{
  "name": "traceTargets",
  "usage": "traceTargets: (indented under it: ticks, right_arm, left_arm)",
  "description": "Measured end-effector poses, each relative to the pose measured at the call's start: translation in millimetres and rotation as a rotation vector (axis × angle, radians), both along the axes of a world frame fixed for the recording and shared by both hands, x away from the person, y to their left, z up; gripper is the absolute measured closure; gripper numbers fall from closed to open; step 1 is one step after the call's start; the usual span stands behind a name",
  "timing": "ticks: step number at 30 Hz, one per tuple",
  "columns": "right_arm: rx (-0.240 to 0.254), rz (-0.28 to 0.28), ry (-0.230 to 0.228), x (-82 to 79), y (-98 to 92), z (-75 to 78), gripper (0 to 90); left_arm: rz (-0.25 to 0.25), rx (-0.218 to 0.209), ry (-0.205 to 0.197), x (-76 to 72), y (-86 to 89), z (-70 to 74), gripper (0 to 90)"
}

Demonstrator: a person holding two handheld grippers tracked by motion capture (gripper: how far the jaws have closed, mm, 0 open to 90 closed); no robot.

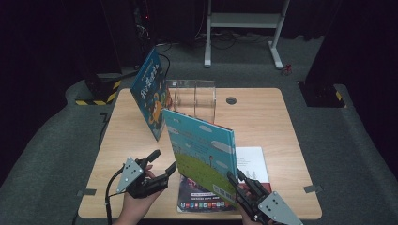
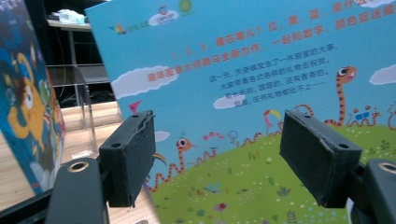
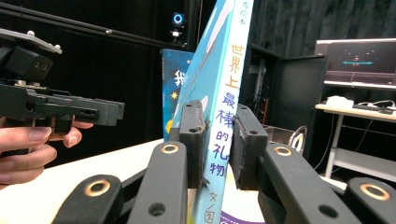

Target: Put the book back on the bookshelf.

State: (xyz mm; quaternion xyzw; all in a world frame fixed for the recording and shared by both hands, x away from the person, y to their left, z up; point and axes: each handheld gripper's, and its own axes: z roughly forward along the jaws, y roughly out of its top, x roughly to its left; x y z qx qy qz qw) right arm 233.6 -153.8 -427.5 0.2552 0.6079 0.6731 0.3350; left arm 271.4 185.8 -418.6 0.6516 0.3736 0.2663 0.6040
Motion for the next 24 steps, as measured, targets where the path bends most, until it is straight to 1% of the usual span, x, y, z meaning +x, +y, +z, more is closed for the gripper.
traceTargets:
  ticks: [5,7,8,10,14,18,19,24]
  right_arm:
    - [-0.003,-0.014,-0.012,1.4,4.0,-0.6,77.2]
    - [-0.006,-0.017,-0.015,2.2,5.5,-0.2,77.2]
    - [-0.005,-0.018,-0.018,2.6,6.4,0.0,77.2]
    - [-0.008,-0.02,-0.022,3.1,8.1,0.5,77.3]
    - [-0.012,-0.025,-0.026,5.6,12.0,1.6,77.4]
    - [-0.02,-0.035,-0.028,8.9,17.5,2.7,77.3]
    - [-0.025,-0.036,-0.03,9.9,18.7,3.3,77.3]
    - [-0.049,-0.044,-0.04,15.8,25.3,6.8,77.3]
  left_arm:
    - [-0.019,0.022,-0.004,5.7,-7.9,3.9,27.5]
    - [-0.022,0.014,-0.005,7.1,-10.1,3.4,27.9]
    - [-0.022,0.025,-0.003,7.7,-10.2,2.8,28.0]
    - [-0.021,0.032,-0.002,8.3,-9.0,0.8,28.1]
    - [-0.018,0.027,0.018,9.7,-4.0,-2.7,28.7]
    - [-0.019,0.022,0.017,10.2,-2.0,-3.2,29.1]
    - [-0.02,0.026,0.015,10.8,-1.1,-3.3,29.1]
    - [-0.003,0.026,0.018,13.8,5.4,-4.6,29.1]
